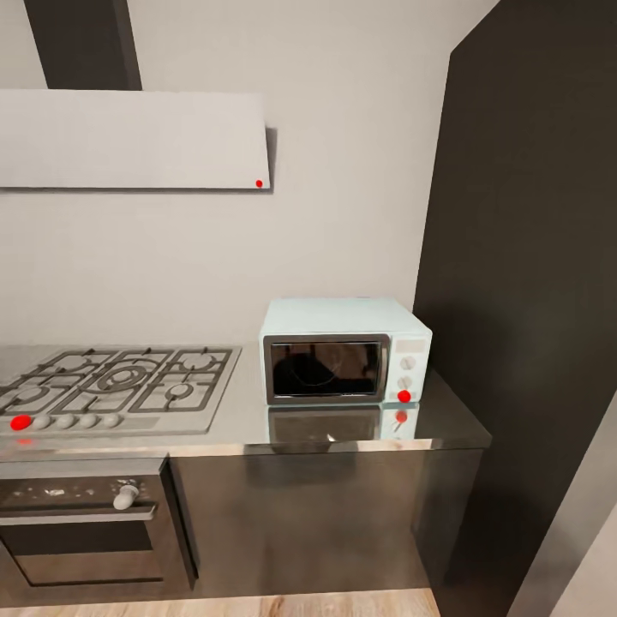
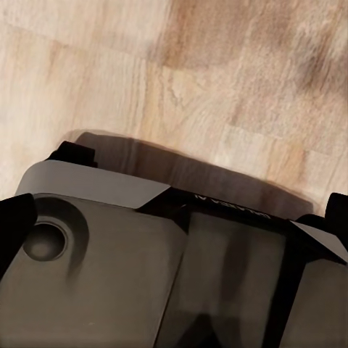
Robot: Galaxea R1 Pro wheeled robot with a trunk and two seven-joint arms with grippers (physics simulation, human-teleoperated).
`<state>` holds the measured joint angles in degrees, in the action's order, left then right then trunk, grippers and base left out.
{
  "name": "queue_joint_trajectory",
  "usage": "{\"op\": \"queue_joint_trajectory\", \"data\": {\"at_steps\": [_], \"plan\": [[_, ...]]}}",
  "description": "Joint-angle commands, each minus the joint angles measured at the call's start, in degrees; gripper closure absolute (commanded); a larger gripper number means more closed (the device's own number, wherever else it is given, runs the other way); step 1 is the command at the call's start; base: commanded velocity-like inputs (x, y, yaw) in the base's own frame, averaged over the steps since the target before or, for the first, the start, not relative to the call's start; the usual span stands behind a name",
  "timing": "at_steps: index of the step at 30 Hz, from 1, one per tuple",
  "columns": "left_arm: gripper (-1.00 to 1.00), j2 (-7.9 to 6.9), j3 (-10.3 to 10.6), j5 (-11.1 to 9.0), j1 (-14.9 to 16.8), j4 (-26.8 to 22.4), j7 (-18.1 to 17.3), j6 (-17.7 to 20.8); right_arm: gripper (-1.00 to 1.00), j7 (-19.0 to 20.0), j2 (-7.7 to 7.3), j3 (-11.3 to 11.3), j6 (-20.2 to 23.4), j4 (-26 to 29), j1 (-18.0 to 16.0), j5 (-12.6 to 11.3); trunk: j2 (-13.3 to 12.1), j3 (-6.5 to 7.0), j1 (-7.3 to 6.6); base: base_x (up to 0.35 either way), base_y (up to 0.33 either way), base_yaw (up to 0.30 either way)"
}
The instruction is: In the kitchen, take the popcorn bag from the countertop, put it into the microwave, and heat it until the popcorn is cooked so the cooked popcorn ends up inside the bag.
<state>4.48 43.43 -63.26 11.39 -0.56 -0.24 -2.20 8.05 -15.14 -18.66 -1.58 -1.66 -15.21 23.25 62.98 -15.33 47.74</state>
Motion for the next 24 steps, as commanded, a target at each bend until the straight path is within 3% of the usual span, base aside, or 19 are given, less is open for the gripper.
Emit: {"op": "queue_joint_trajectory", "data": {"at_steps": [1, 4, 7, 9, 15, 17, 18, 24], "plan": [[-1.0, 0.03, 0.49, -0.44, 0.04, 0.06, -0.02, -0.17, -1.0, 0.19, 0.01, -0.46, -0.1, -0.14, -0.08, 0.63, 0.05, -0.07, 0.0, 0.0, 0.0, 0.0], [-1.0, 0.07, 0.51, -0.4, 0.04, 0.1, -0.02, -0.17, -1.0, 0.55, 0.15, -0.52, -0.02, 0.15, -0.08, 1.54, 0.05, -0.07, 0.0, 0.0, 0.0, 0.0], [-1.0, 0.09, 0.49, -0.37, 0.04, 0.2, -0.02, -0.17, -1.0, 0.96, 5.03, -0.57, 0.61, 6.42, -0.08, 3.61, 0.05, -0.07, 0.0, 0.0, 0.0, 0.0], [-1.0, 0.11, 0.5, -0.37, 0.04, 0.23, -0.02, -0.17, -1.0, 1.0, 6.47, -0.58, 2.14, 10.12, -0.08, 3.66, 0.05, -0.07, 0.0, 0.0, 0.0, 0.0], [-1.0, 0.18, 0.51, -0.37, 0.04, 0.28, -0.02, -0.17, -1.0, 3.43, 12.89, 0.71, 14.31, 29.25, -0.13, 3.61, 0.05, -0.07, 0.0, 0.0, 0.0, 0.0], [-1.0, 0.18, 0.51, -0.33, 0.04, 0.23, -0.02, -0.17, -1.0, 5.74, 14.06, 2.34, 19.01, 36.47, -0.14, 3.51, 0.05, -0.07, 0.0, 0.0, 0.0, 0.0], [-1.0, 0.18, 0.51, -0.27, 0.04, 0.23, -0.02, -0.14, -1.0, 8.01, 14.52, 3.68, 24.41, 43.08, 0.02, 3.34, 0.05, -0.07, 0.0, 0.0, 0.0, 0.0], [-1.0, 0.26, 0.51, -0.12, 0.04, 0.21, -0.02, -0.11, -1.0, 10.94, 14.76, 4.76, 35.96, 58.05, -2.25, 2.95, 0.05, -0.07, 0.0, 0.0, 0.0, 0.0]]}}
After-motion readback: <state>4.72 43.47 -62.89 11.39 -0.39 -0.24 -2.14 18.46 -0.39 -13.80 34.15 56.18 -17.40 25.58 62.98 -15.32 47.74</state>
